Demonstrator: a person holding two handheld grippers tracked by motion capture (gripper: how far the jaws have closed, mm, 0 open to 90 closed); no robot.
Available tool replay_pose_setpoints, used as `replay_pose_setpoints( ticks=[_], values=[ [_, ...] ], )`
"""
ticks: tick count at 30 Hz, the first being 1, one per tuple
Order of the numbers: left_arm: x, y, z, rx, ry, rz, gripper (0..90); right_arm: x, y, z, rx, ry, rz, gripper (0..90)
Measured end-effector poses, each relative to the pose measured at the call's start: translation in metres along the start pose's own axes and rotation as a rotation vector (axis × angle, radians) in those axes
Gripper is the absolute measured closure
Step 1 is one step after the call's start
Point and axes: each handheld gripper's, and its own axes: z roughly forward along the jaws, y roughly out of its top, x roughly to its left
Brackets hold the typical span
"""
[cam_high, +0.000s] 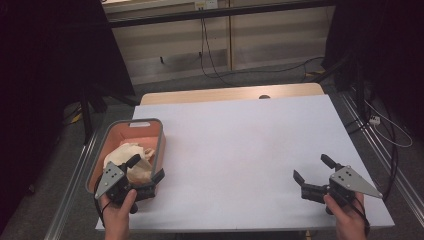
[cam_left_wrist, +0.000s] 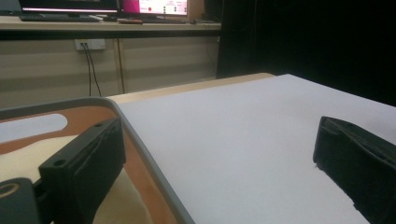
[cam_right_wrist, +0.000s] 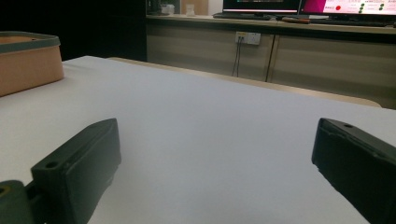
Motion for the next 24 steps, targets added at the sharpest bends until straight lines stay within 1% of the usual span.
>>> replay_pose_setpoints(
  ticks=[2,3,5,7,10,11,12,15,19,24],
  values=[
    [0.000,0.001,0.000,0.007,0.000,0.015,2.8,0.000,0.000,0.000,-0.002,-0.002,0.001,1.2],
    [0.000,0.002,-0.001,0.003,0.003,0.008,2.8,0.000,0.000,-0.001,-0.002,-0.004,0.000,1.2],
    [0.001,0.003,-0.002,0.005,0.004,0.015,2.8,0.000,0.000,-0.001,-0.002,-0.002,-0.002,1.2],
    [0.002,0.006,-0.003,0.005,0.004,0.005,2.7,0.000,0.000,0.000,-0.003,0.003,-0.006,1.8],
    [0.003,0.008,-0.004,0.003,0.010,0.008,2.7,0.000,0.000,-0.001,-0.004,0.007,-0.005,1.7],
    [0.002,0.010,-0.005,0.001,0.013,-0.002,2.7,0.000,0.000,-0.001,-0.003,0.007,-0.004,1.7],
    [0.003,0.011,-0.006,0.004,0.013,0.006,2.7,0.000,0.000,-0.001,-0.002,0.007,-0.003,1.7],
    [0.003,0.012,-0.006,0.001,0.015,0.005,2.7,0.001,0.000,-0.001,-0.004,0.010,-0.003,1.7],
    [0.001,0.014,-0.005,0.005,0.008,-0.002,2.7,0.001,0.001,-0.001,-0.006,0.012,-0.007,1.7],
    [0.000,0.015,-0.004,0.009,-0.001,0.005,2.7,0.001,0.001,-0.001,-0.008,0.012,-0.002,1.6]
  ],
)
